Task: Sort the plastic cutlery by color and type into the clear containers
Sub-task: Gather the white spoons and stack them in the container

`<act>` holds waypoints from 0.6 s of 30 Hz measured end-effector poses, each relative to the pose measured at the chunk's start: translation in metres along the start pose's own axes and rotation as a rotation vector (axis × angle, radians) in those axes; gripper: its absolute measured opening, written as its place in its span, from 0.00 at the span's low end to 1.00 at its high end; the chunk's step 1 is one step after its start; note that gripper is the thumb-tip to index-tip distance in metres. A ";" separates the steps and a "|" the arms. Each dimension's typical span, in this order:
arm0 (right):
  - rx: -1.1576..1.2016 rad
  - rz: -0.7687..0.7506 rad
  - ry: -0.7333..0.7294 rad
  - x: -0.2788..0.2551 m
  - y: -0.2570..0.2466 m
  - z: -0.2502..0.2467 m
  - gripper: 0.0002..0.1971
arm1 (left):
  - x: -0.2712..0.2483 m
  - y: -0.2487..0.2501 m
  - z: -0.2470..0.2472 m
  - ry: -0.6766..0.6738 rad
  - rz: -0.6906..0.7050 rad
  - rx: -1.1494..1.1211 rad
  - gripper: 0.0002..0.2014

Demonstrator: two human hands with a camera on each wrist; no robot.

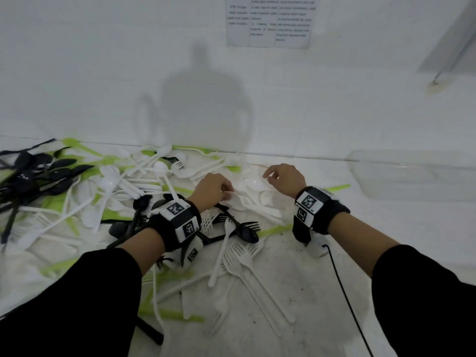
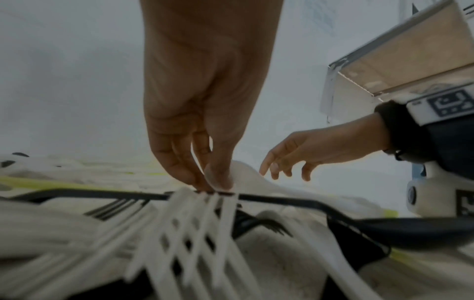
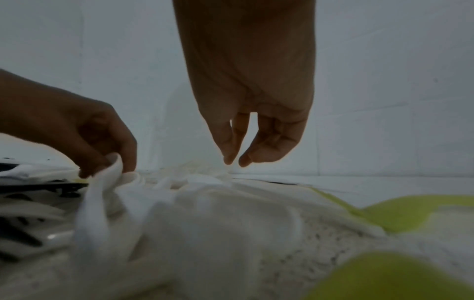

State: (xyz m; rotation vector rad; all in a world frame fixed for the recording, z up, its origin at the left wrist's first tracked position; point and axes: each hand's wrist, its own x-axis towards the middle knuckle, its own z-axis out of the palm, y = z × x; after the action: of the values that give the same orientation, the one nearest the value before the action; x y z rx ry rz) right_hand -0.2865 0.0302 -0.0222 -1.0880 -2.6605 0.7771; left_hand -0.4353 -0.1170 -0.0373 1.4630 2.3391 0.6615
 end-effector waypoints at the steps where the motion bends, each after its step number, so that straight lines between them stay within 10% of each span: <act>1: -0.023 -0.005 -0.034 0.001 0.001 0.000 0.11 | -0.001 -0.002 -0.003 0.017 0.006 -0.012 0.09; 12: -0.025 0.061 -0.194 0.002 0.010 0.008 0.14 | -0.010 0.010 -0.053 0.221 -0.174 -0.946 0.12; 18: 0.295 0.024 0.079 0.000 -0.011 0.007 0.09 | 0.008 0.017 -0.036 0.187 -0.196 -0.571 0.11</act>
State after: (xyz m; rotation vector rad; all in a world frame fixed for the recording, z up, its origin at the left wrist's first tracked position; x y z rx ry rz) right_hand -0.2948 0.0209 -0.0222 -1.0491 -2.3749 1.0660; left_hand -0.4438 -0.1113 0.0021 0.9393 2.1217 1.3174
